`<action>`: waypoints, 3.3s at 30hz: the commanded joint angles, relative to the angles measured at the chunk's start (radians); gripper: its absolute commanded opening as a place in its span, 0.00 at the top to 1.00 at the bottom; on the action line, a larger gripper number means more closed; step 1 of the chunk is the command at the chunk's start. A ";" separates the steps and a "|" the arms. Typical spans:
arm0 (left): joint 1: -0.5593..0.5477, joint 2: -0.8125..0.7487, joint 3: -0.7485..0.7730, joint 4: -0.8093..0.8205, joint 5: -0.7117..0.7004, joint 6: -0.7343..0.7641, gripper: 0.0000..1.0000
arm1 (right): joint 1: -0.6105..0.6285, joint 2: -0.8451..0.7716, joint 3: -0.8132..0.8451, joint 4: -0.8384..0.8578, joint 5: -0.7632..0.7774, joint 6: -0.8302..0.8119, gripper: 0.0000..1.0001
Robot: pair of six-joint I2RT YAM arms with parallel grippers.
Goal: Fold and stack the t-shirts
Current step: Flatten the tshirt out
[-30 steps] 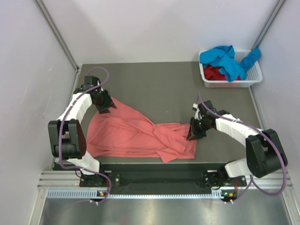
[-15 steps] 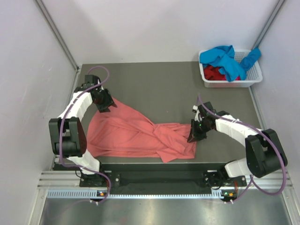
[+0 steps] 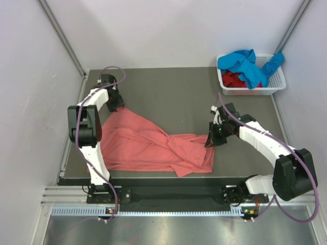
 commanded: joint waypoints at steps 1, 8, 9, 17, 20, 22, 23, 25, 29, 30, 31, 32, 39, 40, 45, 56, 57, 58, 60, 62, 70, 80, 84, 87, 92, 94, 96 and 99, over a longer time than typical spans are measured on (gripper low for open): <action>-0.019 0.050 0.106 0.064 -0.086 0.078 0.52 | -0.001 -0.049 0.016 -0.047 0.012 -0.004 1.00; -0.060 0.133 0.186 0.024 -0.189 0.115 0.51 | -0.001 -0.091 -0.023 -0.055 0.029 0.009 1.00; -0.065 0.140 0.187 0.021 -0.196 0.112 0.51 | -0.001 -0.095 -0.023 -0.060 0.033 0.007 1.00; -0.083 0.171 0.197 -0.028 -0.233 0.067 0.57 | -0.003 -0.088 -0.015 -0.060 0.038 -0.014 1.00; -0.083 0.194 0.221 -0.061 -0.273 0.057 0.62 | -0.003 -0.078 -0.006 -0.060 0.036 -0.020 1.00; -0.083 0.213 0.250 -0.080 -0.285 0.061 0.72 | -0.003 -0.069 0.009 -0.063 0.036 -0.026 1.00; -0.083 0.229 0.261 -0.091 -0.287 0.067 0.76 | -0.003 -0.068 0.014 -0.066 0.036 -0.028 1.00; -0.083 0.245 0.290 -0.103 -0.290 0.070 0.90 | -0.004 -0.062 0.035 -0.072 0.051 -0.036 1.00; -0.083 0.237 0.319 -0.109 -0.309 0.073 1.00 | -0.018 -0.037 0.112 -0.087 0.102 -0.059 1.00; -0.083 0.227 0.328 -0.111 -0.310 0.072 1.00 | -0.023 -0.016 0.138 -0.089 0.113 -0.063 1.00; -0.083 0.214 0.333 -0.115 -0.307 0.069 1.00 | -0.030 -0.003 0.191 -0.087 0.137 -0.068 1.00; -0.083 0.182 0.336 -0.118 -0.304 0.067 1.00 | -0.047 0.012 0.225 -0.090 0.154 -0.077 1.00; -0.083 -0.033 0.327 -0.112 -0.307 0.031 1.00 | -0.095 0.196 0.636 -0.136 0.303 -0.040 1.00; -0.083 -0.083 0.324 -0.105 -0.307 0.026 1.00 | -0.095 0.210 0.738 -0.144 0.335 -0.034 1.00; -0.082 -0.256 0.263 -0.029 -0.310 -0.022 1.00 | -0.104 0.235 0.934 -0.138 0.472 -0.027 1.00; -0.082 -0.750 0.311 -0.034 -0.373 -0.046 1.00 | -0.123 -0.102 0.948 0.340 0.521 -0.054 1.00; -0.082 -0.777 0.324 -0.035 -0.379 -0.040 1.00 | -0.123 -0.130 0.939 0.405 0.529 -0.056 1.00; -0.082 -0.828 0.334 -0.032 -0.381 -0.036 1.00 | -0.121 -0.156 0.942 0.433 0.530 -0.056 1.00; -0.082 -0.882 0.353 -0.013 -0.378 -0.016 1.00 | -0.123 -0.219 0.963 0.507 0.532 -0.057 1.00; -0.082 -0.948 0.377 0.003 -0.393 0.000 1.00 | -0.123 -0.256 0.994 0.542 0.498 -0.068 1.00; -0.083 -1.038 0.512 0.014 -0.419 0.047 1.00 | -0.123 -0.218 1.351 0.439 0.409 -0.089 1.00; -0.103 -1.068 0.611 0.055 -0.445 0.113 1.00 | -0.123 -0.284 1.358 0.442 0.363 -0.043 1.00; -0.115 -1.061 0.573 0.098 -0.467 0.139 1.00 | -0.123 -0.244 1.374 0.470 0.332 -0.005 1.00; -0.115 -1.056 0.474 0.164 -0.476 0.139 1.00 | -0.123 -0.191 1.358 0.477 0.328 -0.004 1.00; -0.117 -1.058 0.187 0.311 -0.493 0.123 1.00 | -0.123 -0.137 1.183 0.595 0.328 0.001 1.00; -0.115 -1.047 0.109 0.346 -0.506 0.119 1.00 | -0.123 -0.117 1.080 0.640 0.329 0.015 1.00; -0.115 -1.029 0.010 0.392 -0.525 0.135 1.00 | -0.123 -0.072 1.004 0.689 0.325 0.019 1.00; -0.115 -0.998 -0.102 0.431 -0.574 0.162 1.00 | -0.119 -0.002 0.890 0.796 0.322 0.016 1.00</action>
